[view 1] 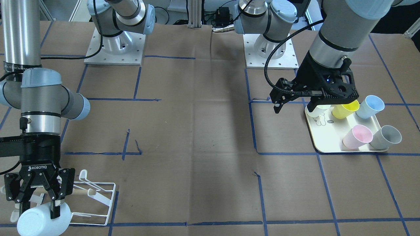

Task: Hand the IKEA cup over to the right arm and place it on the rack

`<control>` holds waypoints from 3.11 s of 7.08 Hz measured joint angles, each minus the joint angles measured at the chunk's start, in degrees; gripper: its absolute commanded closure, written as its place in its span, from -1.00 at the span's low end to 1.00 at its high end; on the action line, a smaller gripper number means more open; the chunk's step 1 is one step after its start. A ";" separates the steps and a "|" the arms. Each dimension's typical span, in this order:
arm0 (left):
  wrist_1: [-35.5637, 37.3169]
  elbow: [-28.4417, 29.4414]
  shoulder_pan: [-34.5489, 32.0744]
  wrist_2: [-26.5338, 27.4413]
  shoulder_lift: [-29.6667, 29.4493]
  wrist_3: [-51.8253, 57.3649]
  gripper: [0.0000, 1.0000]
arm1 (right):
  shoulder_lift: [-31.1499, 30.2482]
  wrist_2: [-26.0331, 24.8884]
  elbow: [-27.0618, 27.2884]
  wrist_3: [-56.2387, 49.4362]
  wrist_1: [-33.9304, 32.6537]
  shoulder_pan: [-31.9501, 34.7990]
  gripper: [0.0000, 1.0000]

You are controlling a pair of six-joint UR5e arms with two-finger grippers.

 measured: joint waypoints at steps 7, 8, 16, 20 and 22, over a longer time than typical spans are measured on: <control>-10.04 -9.53 20.19 1.18 8.89 23.46 -0.99 | 2.40 -0.32 2.32 0.40 -2.27 0.28 -1.00; -9.44 -13.92 23.28 1.14 11.63 26.59 -0.98 | 2.38 -0.32 2.28 0.72 -2.11 0.33 -1.00; 15.45 -34.28 31.25 1.32 10.59 34.09 -0.97 | -8.02 -0.25 3.00 3.86 2.49 3.48 -1.00; 23.73 -40.84 31.27 1.37 6.94 34.02 -0.97 | -20.40 -0.15 9.83 8.78 4.86 6.51 -1.00; 24.24 -43.06 31.27 3.48 6.86 34.07 -0.94 | -21.89 -0.19 10.93 15.54 4.83 9.70 -1.00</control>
